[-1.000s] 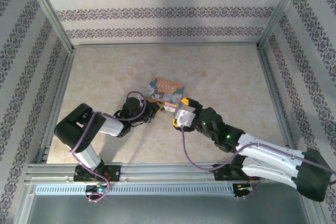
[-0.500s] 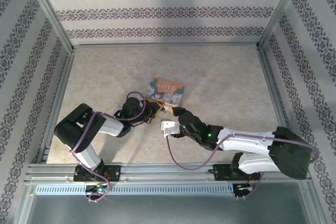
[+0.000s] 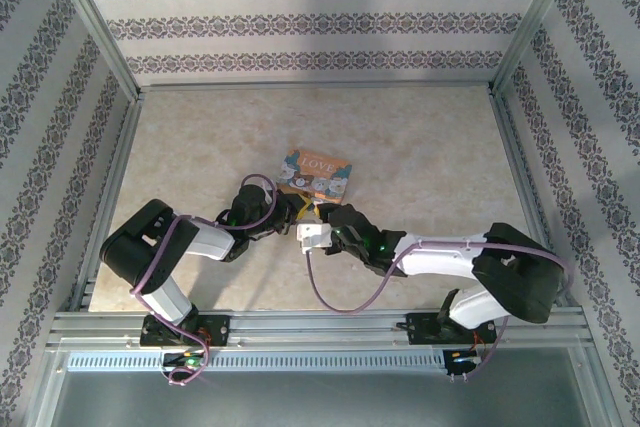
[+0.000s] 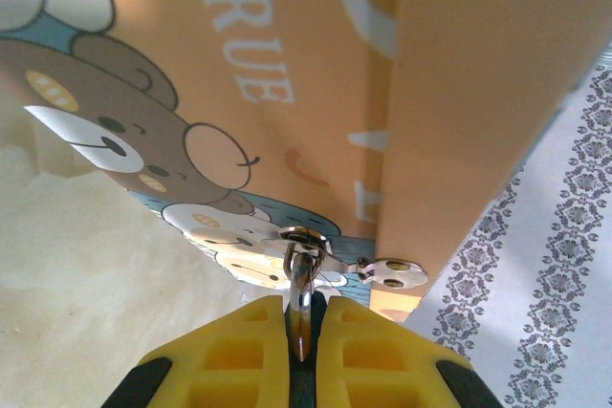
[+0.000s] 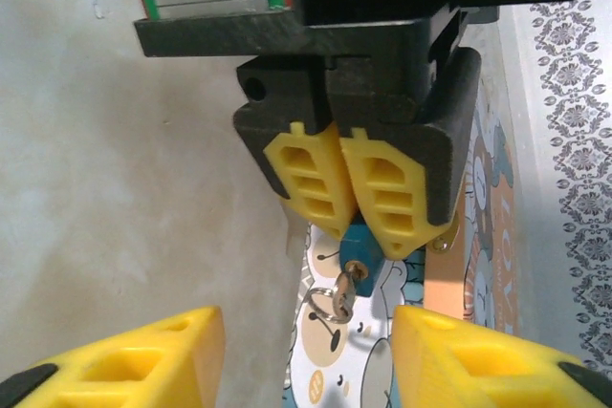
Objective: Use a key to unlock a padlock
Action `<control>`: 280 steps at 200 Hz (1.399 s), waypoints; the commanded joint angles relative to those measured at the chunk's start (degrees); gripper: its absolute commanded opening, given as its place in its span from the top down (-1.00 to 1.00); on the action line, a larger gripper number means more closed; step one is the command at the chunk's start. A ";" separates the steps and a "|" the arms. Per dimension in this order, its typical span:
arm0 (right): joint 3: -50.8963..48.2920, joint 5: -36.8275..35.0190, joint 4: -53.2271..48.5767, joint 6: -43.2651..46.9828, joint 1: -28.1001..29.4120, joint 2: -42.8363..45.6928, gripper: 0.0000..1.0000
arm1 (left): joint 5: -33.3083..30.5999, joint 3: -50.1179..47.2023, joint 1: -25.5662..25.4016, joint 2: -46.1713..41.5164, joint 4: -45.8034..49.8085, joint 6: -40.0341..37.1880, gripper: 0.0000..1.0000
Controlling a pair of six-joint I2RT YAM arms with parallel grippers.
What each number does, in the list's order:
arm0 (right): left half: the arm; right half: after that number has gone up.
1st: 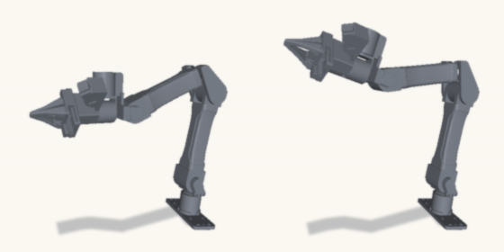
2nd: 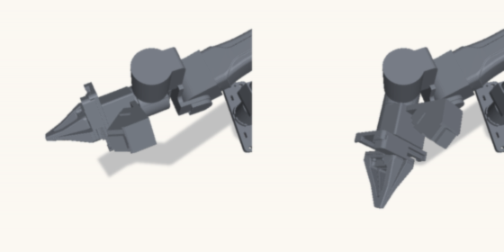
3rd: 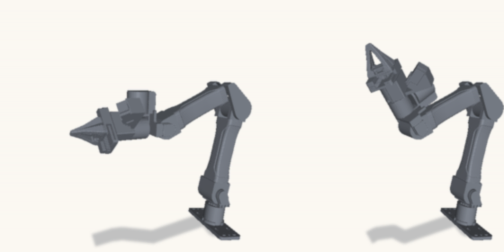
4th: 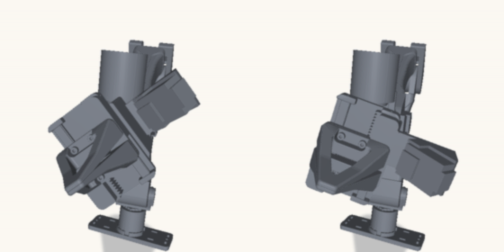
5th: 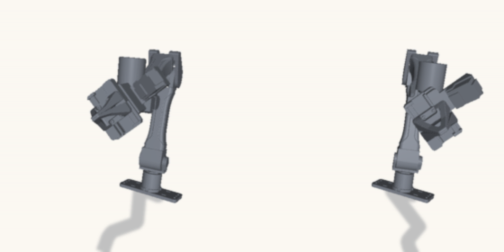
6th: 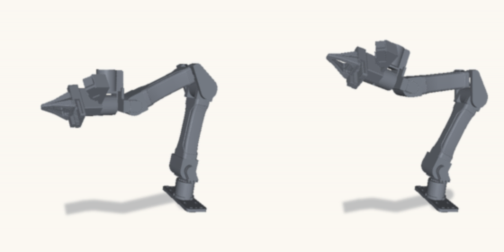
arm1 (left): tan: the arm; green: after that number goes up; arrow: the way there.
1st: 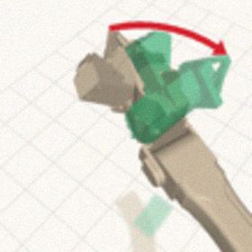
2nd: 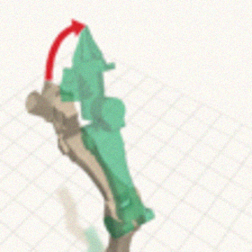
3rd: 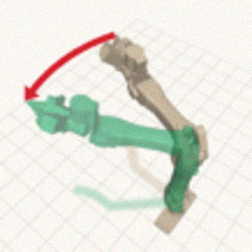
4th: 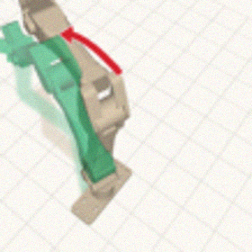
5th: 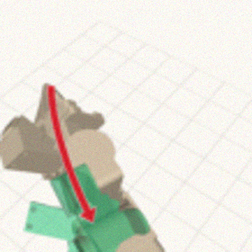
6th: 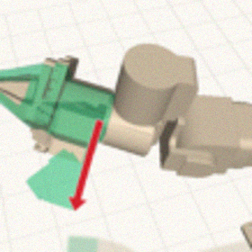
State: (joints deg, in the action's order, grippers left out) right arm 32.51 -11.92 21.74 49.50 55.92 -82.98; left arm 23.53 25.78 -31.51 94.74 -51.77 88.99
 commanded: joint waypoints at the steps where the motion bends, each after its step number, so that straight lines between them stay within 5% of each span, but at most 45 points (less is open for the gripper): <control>1: 1.90 1.73 2.31 0.31 -0.93 -1.47 0.12 | 0.95 1.28 -0.84 -1.53 -1.93 0.79 0.83; 280: 1.16 -4.32 12.45 -3.13 -1.52 -8.25 0.93 | 0.34 1.16 -1.23 -0.72 -3.23 2.00 0.83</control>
State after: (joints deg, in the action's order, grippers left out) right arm 33.61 -13.93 29.89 48.95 54.15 -90.50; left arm 21.10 25.80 -31.53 94.74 -50.57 90.08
